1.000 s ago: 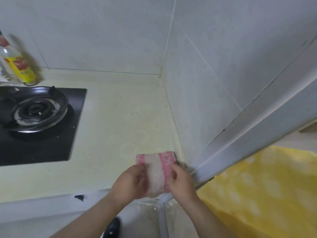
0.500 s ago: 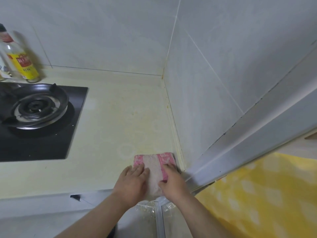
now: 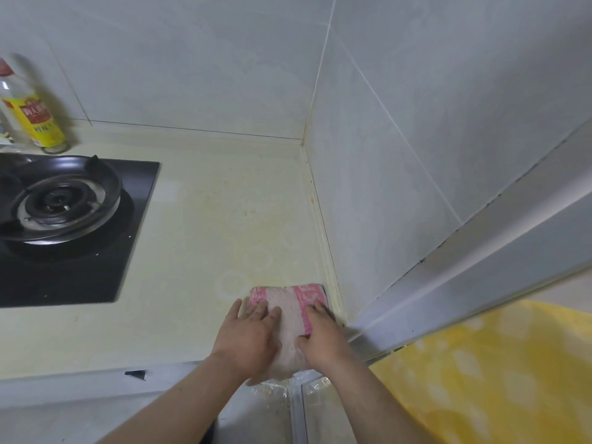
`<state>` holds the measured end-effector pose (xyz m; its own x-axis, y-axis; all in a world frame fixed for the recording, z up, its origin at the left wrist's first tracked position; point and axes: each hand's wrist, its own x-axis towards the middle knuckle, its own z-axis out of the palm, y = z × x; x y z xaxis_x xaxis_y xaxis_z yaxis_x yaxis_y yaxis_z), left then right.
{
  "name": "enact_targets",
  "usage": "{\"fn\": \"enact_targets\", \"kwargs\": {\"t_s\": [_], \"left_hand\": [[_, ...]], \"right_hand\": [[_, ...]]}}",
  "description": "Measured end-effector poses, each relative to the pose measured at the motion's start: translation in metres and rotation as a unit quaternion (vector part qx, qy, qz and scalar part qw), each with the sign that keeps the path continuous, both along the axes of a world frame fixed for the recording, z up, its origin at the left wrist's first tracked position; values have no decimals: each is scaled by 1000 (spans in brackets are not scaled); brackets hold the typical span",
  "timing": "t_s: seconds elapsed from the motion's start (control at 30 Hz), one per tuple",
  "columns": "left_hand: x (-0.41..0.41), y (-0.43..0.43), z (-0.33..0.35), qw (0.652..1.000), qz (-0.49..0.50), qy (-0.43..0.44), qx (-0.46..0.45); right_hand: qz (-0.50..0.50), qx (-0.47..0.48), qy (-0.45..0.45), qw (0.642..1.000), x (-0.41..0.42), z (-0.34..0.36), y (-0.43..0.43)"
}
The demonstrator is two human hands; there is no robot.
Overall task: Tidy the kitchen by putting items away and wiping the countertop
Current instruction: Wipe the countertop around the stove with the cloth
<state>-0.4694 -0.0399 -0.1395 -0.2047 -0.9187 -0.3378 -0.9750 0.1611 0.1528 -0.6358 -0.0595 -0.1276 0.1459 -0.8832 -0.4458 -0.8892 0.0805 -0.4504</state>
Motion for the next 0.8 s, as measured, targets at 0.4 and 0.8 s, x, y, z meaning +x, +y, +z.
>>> {"fn": "enact_targets", "kwargs": {"t_s": [0.4, 0.8], "left_hand": [[11, -33, 2, 1000, 8, 15, 3], [29, -84, -3, 1000, -15, 15, -6]], "right_hand": [[-1, -4, 40, 999, 12, -9, -33], [2, 11, 52, 999, 29, -11, -86]]}}
